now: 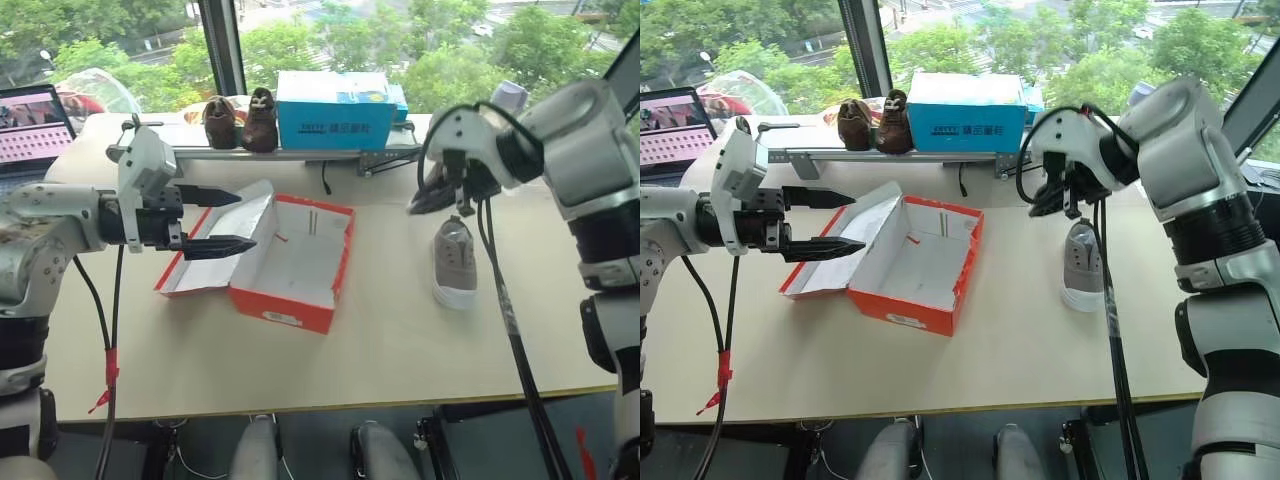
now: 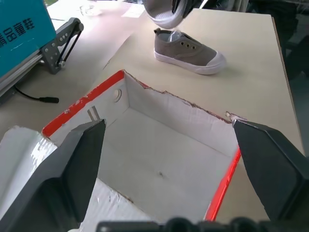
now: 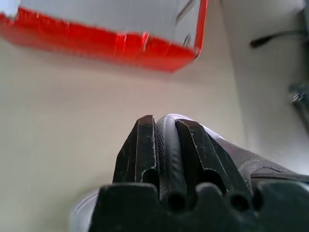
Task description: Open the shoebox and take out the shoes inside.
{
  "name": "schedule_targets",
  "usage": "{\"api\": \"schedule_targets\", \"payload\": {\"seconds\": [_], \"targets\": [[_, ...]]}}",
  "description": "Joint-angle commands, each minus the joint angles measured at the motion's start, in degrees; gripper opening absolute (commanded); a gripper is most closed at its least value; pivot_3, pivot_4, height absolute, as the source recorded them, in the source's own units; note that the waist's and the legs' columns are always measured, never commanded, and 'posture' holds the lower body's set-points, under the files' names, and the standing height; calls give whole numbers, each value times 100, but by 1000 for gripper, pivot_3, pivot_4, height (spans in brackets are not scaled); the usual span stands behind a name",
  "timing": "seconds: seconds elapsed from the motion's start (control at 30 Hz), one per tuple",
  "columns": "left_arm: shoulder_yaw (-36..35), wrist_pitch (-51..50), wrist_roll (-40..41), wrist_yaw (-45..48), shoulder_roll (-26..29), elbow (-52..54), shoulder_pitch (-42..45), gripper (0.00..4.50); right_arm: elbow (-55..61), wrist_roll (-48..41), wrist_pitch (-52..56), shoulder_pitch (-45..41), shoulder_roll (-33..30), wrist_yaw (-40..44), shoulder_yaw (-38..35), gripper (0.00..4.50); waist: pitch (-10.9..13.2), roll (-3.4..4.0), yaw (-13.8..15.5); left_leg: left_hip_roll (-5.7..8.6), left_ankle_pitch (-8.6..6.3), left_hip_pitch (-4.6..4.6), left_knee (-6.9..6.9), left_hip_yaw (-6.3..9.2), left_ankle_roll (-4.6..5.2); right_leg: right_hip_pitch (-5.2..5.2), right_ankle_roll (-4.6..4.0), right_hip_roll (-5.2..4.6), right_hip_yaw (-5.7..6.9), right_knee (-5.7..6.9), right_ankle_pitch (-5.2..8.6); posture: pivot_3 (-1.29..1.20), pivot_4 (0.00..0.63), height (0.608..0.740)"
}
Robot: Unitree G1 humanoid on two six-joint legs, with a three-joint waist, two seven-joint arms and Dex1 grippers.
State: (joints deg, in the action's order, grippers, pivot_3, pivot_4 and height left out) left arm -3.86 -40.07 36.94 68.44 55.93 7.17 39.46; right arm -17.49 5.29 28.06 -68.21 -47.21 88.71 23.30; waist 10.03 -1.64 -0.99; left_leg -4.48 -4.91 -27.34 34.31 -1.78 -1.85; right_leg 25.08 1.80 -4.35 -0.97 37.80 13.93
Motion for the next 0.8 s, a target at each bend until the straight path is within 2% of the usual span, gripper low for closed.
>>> {"api": "schedule_targets", "payload": {"seconds": [0.03, 0.33, 0.5, 0.73, 0.8], "targets": [[-4, 93, -88, 94, 5, -74, 297, 4500, 670, -264, -259, 456, 47, 138, -84, 321, 0, 0, -17, -1, 0, 0, 0, 0, 1, 0, 1, 2, 0, 1, 2, 0, 150, 740], [22, 8, -152, 185, 47, -19, 298, 4500, 698, -143, -613, 885, 516, -201, 226, 321, 3, 3, 21, 1, 1, -1, 7, 0, 1, -4, 4, 1, -4, 3, 4, 0, 150, 740], [-67, -105, -92, 157, 132, 104, 238, 4500, 105, -97, -1424, 1054, 791, -503, 202, 321, 3, 1, 36, 1, 1, -1, 8, 0, 1, -6, 5, 1, -2, 2, 4, 0, 150, 740], [-95, -201, -73, 125, 169, 154, 237, 4500, -1098, -443, -1436, 1130, 1196, -660, -193, 321, 4, 1, 24, 1, 1, 0, 12, 1, 2, -10, 6, 2, -3, 5, 3, 0, 150, 740], [-62, -196, -90, 127, 148, 120, 288, 4500, -1449, -398, -1511, 1079, 1191, -802, -295, 1264, 3, 0, 24, 1, 1, 2, 16, 1, 2, -15, 8, 2, -3, 4, 2, 0, 150, 740]]}}
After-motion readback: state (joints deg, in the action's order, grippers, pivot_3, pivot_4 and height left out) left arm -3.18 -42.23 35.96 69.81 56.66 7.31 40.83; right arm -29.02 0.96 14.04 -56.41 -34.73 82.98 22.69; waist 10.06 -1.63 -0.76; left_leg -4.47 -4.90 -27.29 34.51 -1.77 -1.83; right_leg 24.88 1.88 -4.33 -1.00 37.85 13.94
